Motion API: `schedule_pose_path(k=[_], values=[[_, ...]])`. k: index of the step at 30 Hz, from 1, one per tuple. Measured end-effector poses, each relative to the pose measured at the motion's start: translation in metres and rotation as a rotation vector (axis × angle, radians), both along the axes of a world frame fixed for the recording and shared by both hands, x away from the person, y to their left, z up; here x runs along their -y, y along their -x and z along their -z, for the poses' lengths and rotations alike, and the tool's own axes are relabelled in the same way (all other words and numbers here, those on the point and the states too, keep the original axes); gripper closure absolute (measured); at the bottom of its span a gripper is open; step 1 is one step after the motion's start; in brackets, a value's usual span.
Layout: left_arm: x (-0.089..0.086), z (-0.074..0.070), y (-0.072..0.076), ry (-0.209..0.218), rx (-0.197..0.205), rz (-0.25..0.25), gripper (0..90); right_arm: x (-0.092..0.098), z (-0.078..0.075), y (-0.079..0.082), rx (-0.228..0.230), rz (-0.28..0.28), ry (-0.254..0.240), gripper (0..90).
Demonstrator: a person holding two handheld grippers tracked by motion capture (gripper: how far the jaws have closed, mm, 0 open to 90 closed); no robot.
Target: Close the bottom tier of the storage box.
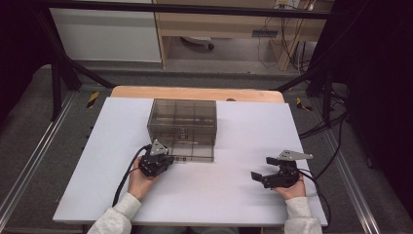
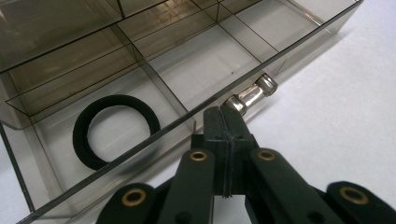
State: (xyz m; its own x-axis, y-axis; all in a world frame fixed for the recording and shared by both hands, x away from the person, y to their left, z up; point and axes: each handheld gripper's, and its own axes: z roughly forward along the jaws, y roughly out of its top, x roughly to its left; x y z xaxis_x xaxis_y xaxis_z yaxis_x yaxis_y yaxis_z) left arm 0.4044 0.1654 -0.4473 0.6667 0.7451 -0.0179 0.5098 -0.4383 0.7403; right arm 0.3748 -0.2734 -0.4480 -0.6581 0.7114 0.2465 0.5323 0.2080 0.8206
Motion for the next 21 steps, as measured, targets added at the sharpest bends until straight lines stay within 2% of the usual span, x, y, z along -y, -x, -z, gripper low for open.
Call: schedule_pose_path(k=[21], values=[[0.0035, 0.0015, -0.0024, -0.001, 0.019, -0.005, 89.5, 0.0007, -0.0003, -0.0001, 0.004, -0.002, -0.001, 0.3]])
